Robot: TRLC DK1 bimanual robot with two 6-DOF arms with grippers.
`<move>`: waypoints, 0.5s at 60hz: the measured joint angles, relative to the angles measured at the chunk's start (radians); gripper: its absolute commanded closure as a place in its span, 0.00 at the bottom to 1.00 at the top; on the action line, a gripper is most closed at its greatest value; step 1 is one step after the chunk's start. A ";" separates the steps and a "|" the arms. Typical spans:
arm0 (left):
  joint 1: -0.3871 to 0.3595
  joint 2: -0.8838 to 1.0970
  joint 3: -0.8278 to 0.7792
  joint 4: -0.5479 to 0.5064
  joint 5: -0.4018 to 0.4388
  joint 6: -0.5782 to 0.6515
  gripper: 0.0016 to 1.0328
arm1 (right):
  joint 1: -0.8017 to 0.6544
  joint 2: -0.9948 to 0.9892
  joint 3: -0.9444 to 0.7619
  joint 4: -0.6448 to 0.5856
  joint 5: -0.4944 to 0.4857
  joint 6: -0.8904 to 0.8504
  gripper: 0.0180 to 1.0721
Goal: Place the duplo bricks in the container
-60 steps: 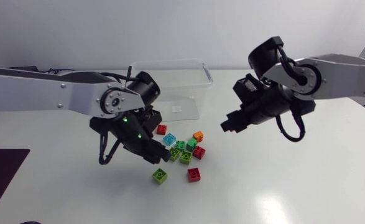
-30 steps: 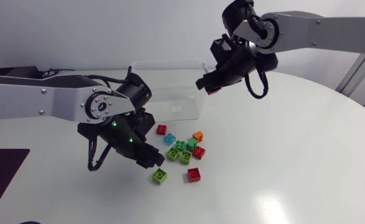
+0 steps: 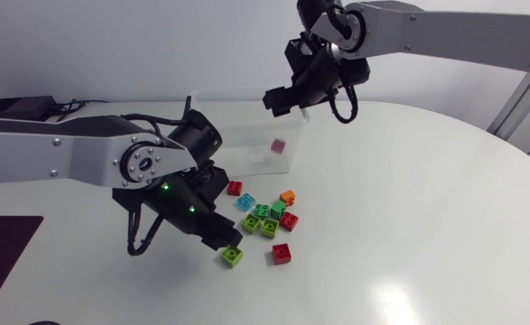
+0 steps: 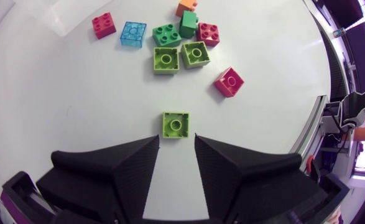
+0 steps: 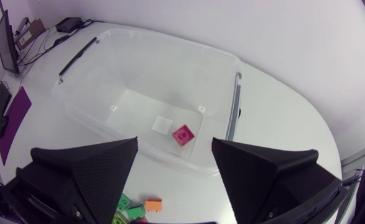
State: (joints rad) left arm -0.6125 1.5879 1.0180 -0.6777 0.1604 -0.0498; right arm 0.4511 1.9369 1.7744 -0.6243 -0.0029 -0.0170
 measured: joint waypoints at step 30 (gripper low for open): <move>-0.061 0.119 0.000 0.008 0.000 0.000 0.58 | -0.026 -0.491 -0.484 0.027 -0.017 0.010 0.05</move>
State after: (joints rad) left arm -0.6731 1.7069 1.0176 -0.6701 0.1600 -0.0498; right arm 0.4255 1.4456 1.2900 -0.5972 -0.0200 -0.0074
